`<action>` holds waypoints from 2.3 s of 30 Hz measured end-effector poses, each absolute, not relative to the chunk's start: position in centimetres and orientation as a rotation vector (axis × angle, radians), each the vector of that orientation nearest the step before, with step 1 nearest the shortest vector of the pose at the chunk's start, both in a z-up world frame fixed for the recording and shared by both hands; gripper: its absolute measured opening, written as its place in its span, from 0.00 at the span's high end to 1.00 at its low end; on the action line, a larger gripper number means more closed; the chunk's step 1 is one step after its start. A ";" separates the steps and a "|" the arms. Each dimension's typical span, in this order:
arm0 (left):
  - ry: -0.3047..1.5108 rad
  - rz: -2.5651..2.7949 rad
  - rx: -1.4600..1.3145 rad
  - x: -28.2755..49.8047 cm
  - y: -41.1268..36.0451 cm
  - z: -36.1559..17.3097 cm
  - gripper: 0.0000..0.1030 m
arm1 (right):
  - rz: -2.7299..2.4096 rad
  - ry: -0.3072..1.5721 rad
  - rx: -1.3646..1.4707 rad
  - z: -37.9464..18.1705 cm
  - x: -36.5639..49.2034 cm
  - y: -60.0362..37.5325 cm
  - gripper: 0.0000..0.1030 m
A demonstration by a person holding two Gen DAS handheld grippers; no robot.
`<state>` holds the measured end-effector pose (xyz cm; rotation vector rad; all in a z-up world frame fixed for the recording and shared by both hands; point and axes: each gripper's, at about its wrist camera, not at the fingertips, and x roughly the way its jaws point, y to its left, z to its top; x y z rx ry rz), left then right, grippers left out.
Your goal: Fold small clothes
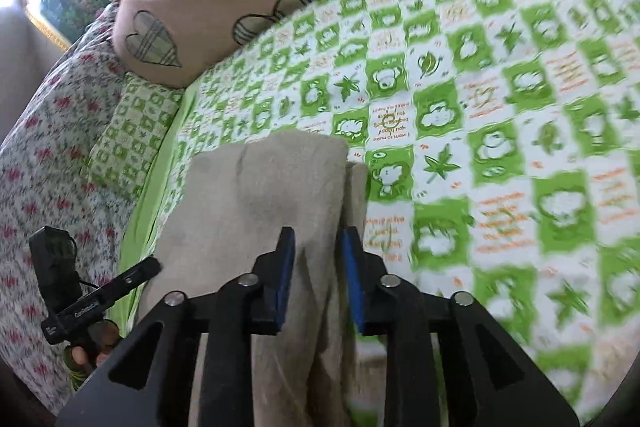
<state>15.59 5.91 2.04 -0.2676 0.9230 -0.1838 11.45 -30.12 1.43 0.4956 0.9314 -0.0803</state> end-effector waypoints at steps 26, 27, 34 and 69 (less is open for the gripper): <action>0.851 -0.010 -0.137 0.9 1.4 -1.0 0.90 | 0.043 0.970 0.458 0.7 0.2 -21.9 0.94; 0.831 0.010 -0.124 0.4 1.3 -0.5 0.90 | 0.061 0.917 0.436 2.4 -0.1 -21.7 0.95; 0.889 0.068 0.009 0.0 -1.0 -1.8 0.93 | -0.026 0.959 0.278 2.7 -0.3 -22.8 0.95; 0.840 -0.337 -0.235 12.4 2.0 5.3 0.80 | -0.033 0.925 0.367 2.9 9.7 -23.5 0.71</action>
